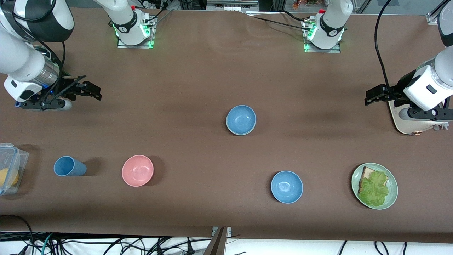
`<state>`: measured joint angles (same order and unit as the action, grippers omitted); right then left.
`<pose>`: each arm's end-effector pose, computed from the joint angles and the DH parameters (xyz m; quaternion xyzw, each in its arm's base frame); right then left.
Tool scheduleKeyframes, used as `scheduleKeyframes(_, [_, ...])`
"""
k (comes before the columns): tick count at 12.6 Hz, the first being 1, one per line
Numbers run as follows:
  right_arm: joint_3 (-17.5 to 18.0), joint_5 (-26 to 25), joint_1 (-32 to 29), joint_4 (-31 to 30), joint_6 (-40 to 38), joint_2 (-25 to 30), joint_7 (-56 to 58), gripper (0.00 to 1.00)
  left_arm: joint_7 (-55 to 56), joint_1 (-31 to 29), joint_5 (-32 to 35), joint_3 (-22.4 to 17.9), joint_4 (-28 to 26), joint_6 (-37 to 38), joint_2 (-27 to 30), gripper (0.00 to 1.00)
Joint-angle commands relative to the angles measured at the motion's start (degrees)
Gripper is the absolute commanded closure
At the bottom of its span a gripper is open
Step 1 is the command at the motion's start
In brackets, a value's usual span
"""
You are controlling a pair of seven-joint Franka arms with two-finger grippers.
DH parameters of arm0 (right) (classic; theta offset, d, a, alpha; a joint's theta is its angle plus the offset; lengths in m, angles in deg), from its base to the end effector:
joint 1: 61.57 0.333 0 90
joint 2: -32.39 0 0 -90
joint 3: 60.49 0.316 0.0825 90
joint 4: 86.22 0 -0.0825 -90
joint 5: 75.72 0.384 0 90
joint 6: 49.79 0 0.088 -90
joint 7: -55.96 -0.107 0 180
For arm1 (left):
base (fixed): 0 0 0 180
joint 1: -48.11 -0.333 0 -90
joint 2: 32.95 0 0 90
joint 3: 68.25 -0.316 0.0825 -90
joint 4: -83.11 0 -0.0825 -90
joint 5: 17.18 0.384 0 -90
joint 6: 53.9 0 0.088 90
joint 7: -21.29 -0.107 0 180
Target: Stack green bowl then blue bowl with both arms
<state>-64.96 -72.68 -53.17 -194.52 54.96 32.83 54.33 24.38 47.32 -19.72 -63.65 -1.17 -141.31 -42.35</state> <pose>0.5514 0.0421 0.4989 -0.9992 -0.0126 0.0284 0.0244 0.5958 -0.0408 0.5735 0.9981 -0.0059 -0.0560 0.0254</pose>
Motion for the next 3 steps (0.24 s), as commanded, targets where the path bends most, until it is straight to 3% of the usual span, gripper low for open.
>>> scheduleKeyframes(1, [0.07,0.13,-0.05,1.25,-1.3,0.96,1.19,0.0,-0.27,0.27,0.53,0.49,0.43,0.49,-0.01,0.0])
scheduleKeyframes(3, [0.07,0.04,-0.05,1.25,-1.22,0.87,1.19,0.0,-0.19,0.35,0.53,0.67,0.43,0.49,-0.27,0.0])
